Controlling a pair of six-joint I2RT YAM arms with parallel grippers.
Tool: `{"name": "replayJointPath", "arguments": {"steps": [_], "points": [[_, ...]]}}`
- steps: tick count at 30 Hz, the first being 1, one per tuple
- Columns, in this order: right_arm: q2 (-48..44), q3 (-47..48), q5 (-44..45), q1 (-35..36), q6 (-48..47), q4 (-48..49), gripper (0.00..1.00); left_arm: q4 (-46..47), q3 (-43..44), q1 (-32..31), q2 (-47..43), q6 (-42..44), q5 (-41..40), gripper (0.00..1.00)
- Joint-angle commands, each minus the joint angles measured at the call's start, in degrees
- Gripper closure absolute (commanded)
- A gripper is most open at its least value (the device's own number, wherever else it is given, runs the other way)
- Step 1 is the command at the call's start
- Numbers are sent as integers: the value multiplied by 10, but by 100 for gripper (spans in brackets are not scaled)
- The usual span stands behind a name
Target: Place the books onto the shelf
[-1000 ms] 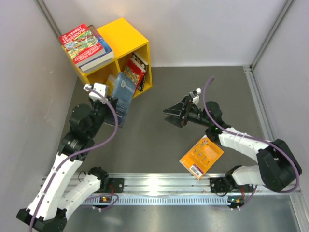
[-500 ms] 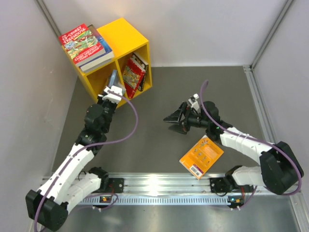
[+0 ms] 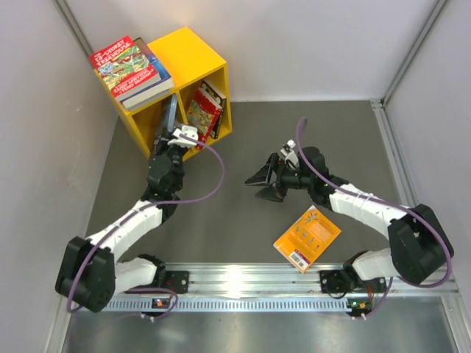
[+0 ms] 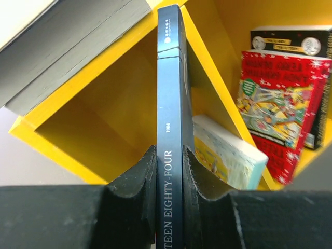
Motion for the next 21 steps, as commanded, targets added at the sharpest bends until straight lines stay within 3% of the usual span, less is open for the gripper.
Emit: {"name": "replayJointPath", "arguments": {"steps": [1, 6, 9, 16, 21], "points": [[11, 40, -12, 0, -22, -14, 17, 241, 11, -1, 37, 61, -6, 100], [29, 36, -22, 1, -21, -18, 17, 401, 29, -1, 177, 152, -12, 100], [39, 34, -25, 1, -22, -19, 17, 464, 38, 1, 219, 158, -23, 100], [64, 24, -37, 3, -32, -23, 17, 568, 64, 35, 333, 148, -15, 100], [82, 12, -44, 8, -35, -17, 17, 569, 68, 66, 383, 132, -4, 100]]}}
